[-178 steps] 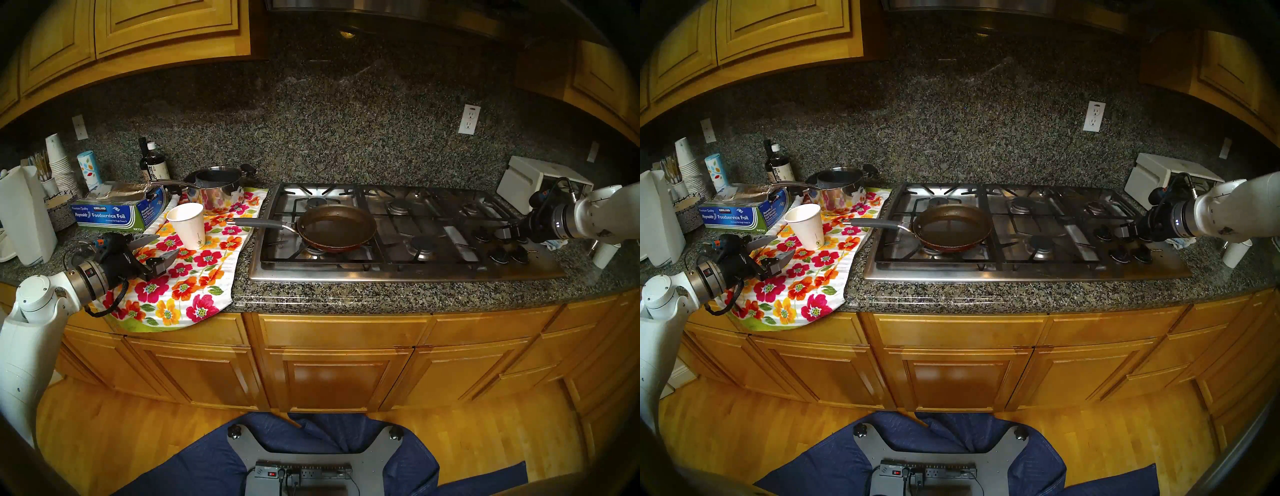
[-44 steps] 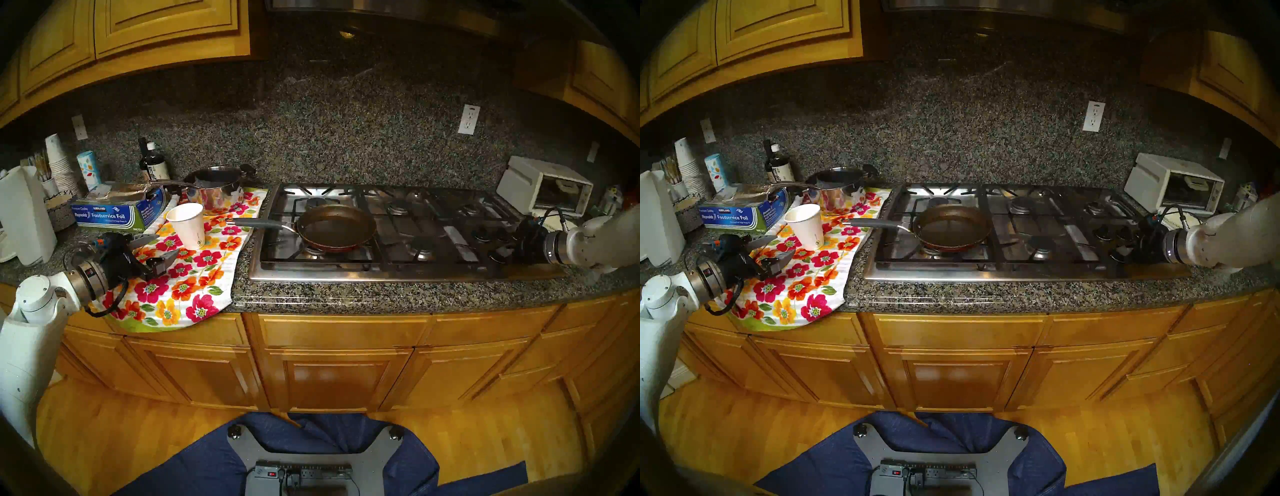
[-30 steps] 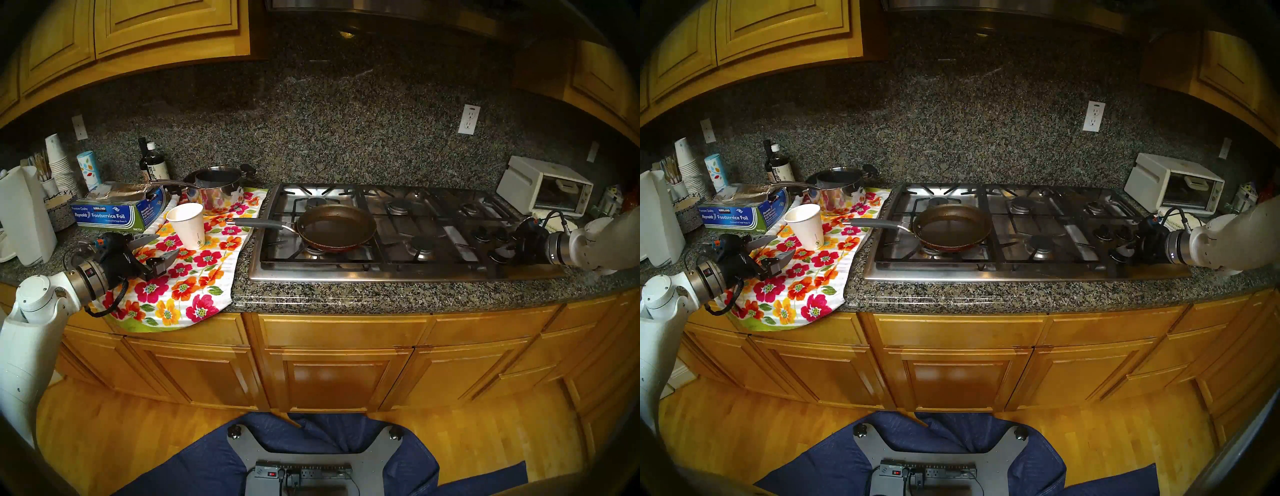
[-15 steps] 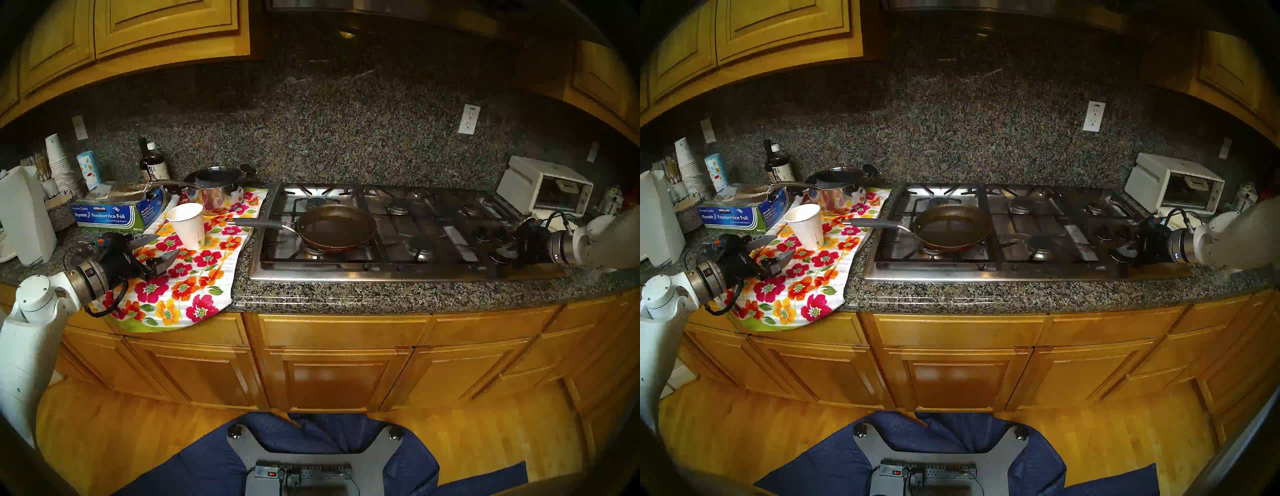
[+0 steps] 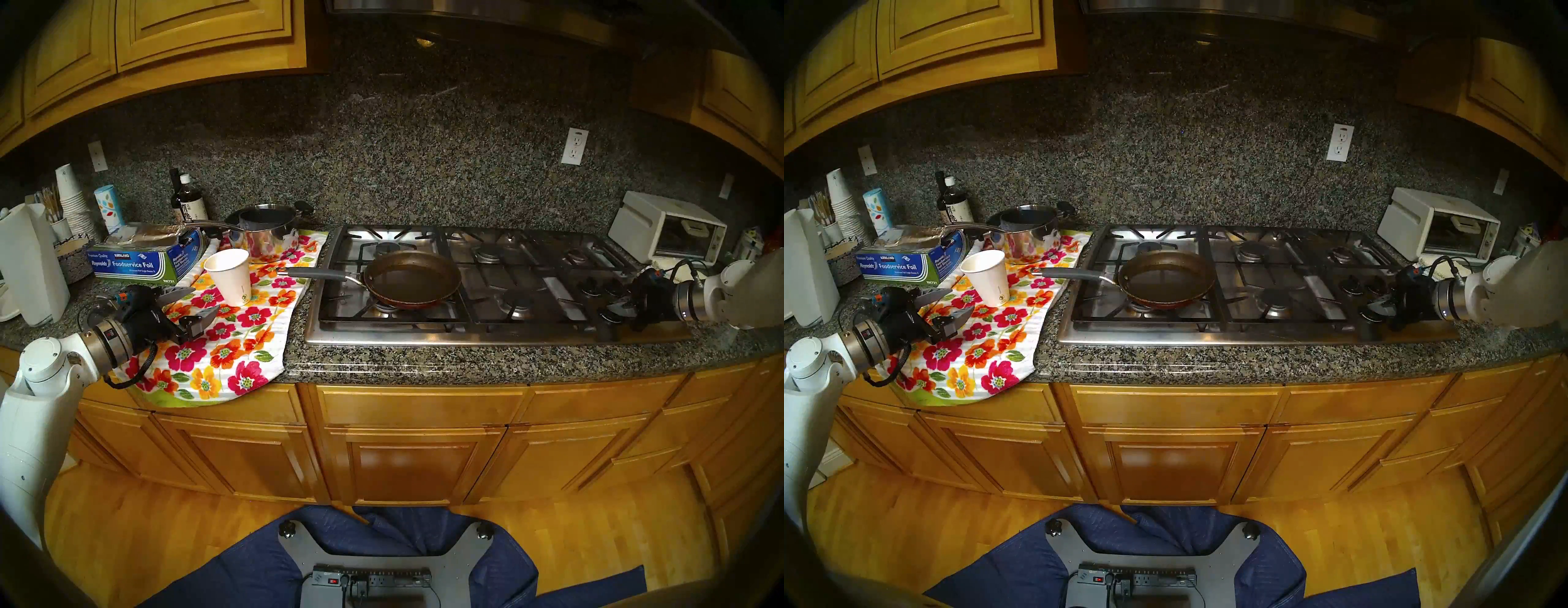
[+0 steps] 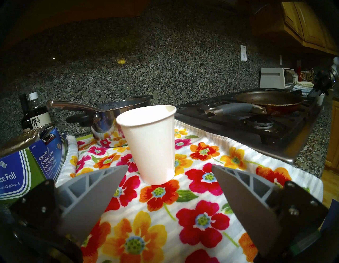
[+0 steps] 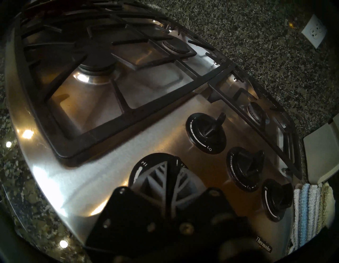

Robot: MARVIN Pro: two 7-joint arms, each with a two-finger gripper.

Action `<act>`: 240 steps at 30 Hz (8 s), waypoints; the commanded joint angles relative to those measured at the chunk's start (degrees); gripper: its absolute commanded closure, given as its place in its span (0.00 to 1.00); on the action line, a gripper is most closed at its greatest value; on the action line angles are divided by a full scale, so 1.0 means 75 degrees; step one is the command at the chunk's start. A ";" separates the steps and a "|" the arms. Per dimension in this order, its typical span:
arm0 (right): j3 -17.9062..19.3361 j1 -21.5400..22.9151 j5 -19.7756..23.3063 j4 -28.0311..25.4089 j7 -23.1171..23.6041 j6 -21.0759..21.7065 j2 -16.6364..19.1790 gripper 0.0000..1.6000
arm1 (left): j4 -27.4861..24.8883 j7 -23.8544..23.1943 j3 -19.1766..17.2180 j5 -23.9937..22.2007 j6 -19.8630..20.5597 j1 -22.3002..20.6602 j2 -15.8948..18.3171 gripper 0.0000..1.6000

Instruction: Pick up the water cup, pour water into the pot, turn on the stove

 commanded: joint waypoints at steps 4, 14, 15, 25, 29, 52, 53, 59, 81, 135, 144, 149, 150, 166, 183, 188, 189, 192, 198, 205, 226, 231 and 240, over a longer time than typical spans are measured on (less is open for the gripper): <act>0.0346 -0.0049 -0.0304 0.0165 0.0484 -0.0732 -0.0131 1.00 | -0.0135 0.0017 -0.0186 -0.0075 -0.0042 -0.0138 0.0064 0.00; 0.0340 -0.0111 -0.0684 0.0436 0.0792 -0.1175 -0.0145 1.00 | -0.0135 0.0016 -0.0185 -0.0075 -0.0042 -0.0139 0.0064 0.00; 0.0342 -0.0110 -0.0699 0.0457 0.0819 -0.1198 -0.0138 1.00 | -0.0135 0.0016 -0.0185 -0.0075 -0.0042 -0.0139 0.0064 0.00; 0.0582 -0.0397 -0.0699 0.0656 0.1236 -0.1521 0.0017 1.00 | -0.0144 0.0019 -0.0195 -0.0080 -0.0037 -0.0132 0.0060 0.00; 0.0713 -0.0695 -0.0601 0.0882 0.1170 -0.1484 0.0086 1.00 | -0.0145 0.0020 -0.0196 -0.0080 -0.0037 -0.0132 0.0060 0.00; 0.0929 -0.0396 -0.0059 0.1890 0.2173 -0.0850 0.0344 0.00 | -0.0139 0.0017 -0.0190 -0.0077 -0.0040 -0.0136 0.0062 0.00; 0.0959 -0.0437 -0.0035 0.1923 0.2188 -0.0840 0.0350 0.00 | -0.0140 0.0018 -0.0191 -0.0077 -0.0040 -0.0136 0.0061 0.00; 0.1190 -0.0831 0.0125 0.2272 0.2308 -0.0729 0.0351 0.00 | -0.0141 0.0018 -0.0192 -0.0078 -0.0039 -0.0135 0.0061 0.00; 0.2071 -0.2175 0.0770 0.3464 0.3124 -0.0506 0.0337 1.00 | -0.0143 0.0020 -0.0194 -0.0079 -0.0038 -0.0133 0.0060 0.00; 0.2782 -0.3435 0.1363 0.4624 0.4148 -0.0621 0.0360 1.00 | -0.0146 0.0020 -0.0197 -0.0080 -0.0036 -0.0131 0.0059 0.00; 0.2793 -0.3498 0.1318 0.4817 0.4393 -0.0955 0.0386 1.00 | -0.0145 0.0020 -0.0195 -0.0079 -0.0037 -0.0132 0.0059 0.00; 0.2801 -0.3523 0.1299 0.4892 0.4527 -0.1156 0.0401 1.00 | -0.0144 0.0019 -0.0195 -0.0079 -0.0037 -0.0133 0.0059 0.00; 0.2807 -0.3526 0.1291 0.4901 0.4564 -0.1240 0.0408 1.00 | -0.0144 0.0019 -0.0195 -0.0078 -0.0037 -0.0133 0.0060 0.00; 0.2589 -0.3243 0.0492 0.4407 0.4120 -0.2207 0.0450 1.00 | -0.0141 0.0018 -0.0192 -0.0077 -0.0038 -0.0135 0.0060 0.00; 0.1976 -0.2907 -0.0436 0.4171 0.3266 -0.3002 0.0493 1.00 | -0.0136 0.0016 -0.0187 -0.0074 -0.0041 -0.0138 0.0062 0.00; 0.1821 -0.2888 -0.0693 0.4235 0.3030 -0.3215 0.0442 1.00 | -0.0135 0.0016 -0.0186 -0.0073 -0.0041 -0.0139 0.0063 0.00; 0.1779 -0.2884 -0.0767 0.4245 0.2955 -0.3247 0.0426 1.00 | -0.0134 0.0016 -0.0185 -0.0073 -0.0042 -0.0139 0.0063 0.00; 0.1669 -0.2877 -0.0944 0.4279 0.2787 -0.3247 0.0381 1.00 | -0.0134 0.0016 -0.0184 -0.0072 -0.0042 -0.0140 0.0063 0.00; 0.1553 -0.2919 -0.1305 0.4456 0.2568 -0.3247 0.0290 1.00 | -0.0132 0.0015 -0.0182 -0.0071 -0.0042 -0.0141 0.0064 0.00; 0.1614 -0.2927 -0.1548 0.4689 0.2703 -0.3247 0.0247 1.00 | -0.0130 0.0015 -0.0180 -0.0070 -0.0043 -0.0142 0.0065 0.00; 0.1760 -0.3216 -0.2536 0.5045 0.2268 -0.3247 0.0188 1.00 | -0.0122 0.0014 -0.0171 -0.0063 -0.0045 -0.0146 0.0069 0.00; 0.1819 -0.3284 -0.2745 0.5118 0.2132 -0.3247 0.0178 1.00 | -0.0120 0.0013 -0.0167 -0.0062 -0.0046 -0.0147 0.0070 0.00; 0.1904 -0.3405 -0.3083 0.5254 0.1895 -0.3247 0.0157 1.00 | -0.0115 0.0013 -0.0161 -0.0058 -0.0046 -0.0148 0.0073 0.00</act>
